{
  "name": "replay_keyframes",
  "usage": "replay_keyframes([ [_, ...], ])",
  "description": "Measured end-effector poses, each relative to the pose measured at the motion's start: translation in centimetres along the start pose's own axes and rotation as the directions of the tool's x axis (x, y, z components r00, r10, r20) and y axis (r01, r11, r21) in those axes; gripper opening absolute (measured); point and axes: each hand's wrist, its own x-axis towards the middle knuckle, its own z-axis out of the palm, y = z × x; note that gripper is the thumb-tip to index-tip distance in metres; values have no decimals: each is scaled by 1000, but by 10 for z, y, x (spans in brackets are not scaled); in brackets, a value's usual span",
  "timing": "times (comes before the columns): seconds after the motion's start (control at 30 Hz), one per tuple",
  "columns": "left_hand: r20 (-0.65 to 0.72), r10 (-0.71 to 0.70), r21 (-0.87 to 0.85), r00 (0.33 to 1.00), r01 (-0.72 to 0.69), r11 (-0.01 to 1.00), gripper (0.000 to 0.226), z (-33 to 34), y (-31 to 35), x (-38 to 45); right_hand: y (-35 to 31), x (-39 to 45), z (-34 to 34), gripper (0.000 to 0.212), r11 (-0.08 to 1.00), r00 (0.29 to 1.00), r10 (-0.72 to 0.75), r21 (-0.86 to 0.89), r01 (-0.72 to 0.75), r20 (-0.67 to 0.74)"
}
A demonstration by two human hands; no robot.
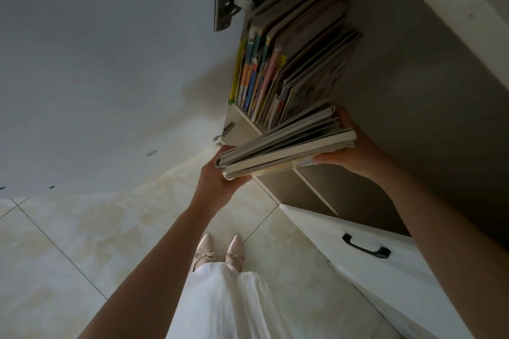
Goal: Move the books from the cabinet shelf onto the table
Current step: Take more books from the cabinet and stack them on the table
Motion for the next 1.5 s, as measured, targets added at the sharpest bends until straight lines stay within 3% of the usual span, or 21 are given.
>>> replay_keyframes([
  [0.17,-18,-10,29,1000,10,1000,52,1,-6,1,3,3,10,79,999,994,-33,-30,30,-107],
  [0.37,-51,-45,70,998,48,996,58,0,-7,0,-3,-8,20,68,999,990,-17,-34,12,-142],
  [0.53,15,-89,88,996,87,992,61,-8,4,-12,-12,-34,26,65,999,973,8,49,4,-229],
  [0.77,67,-227,41,972,225,974,54,-54,49,-79,-39,-93,37,55,988,993,63,147,-48,-102],
  [0.93,11,-294,-37,956,294,955,56,-88,99,-148,-67,-140,50,64,984,999,32,179,-26,-33],
  [1.13,-149,-461,-374,875,382,845,61,-118,147,-233,-114,-179,77,49,975,1000,13,220,-13,4],
  [1.33,-364,-572,-628,735,259,733,58,-138,177,-315,-170,-222,120,35,951,994,-69,307,41,79],
  [1.43,-441,-605,-684,663,188,705,55,-153,183,-364,-195,-249,152,27,958,969,-139,277,79,203],
  [1.5,-463,-633,-710,620,168,684,56,-158,181,-390,-208,-263,166,34,960,945,-160,268,81,285],
])
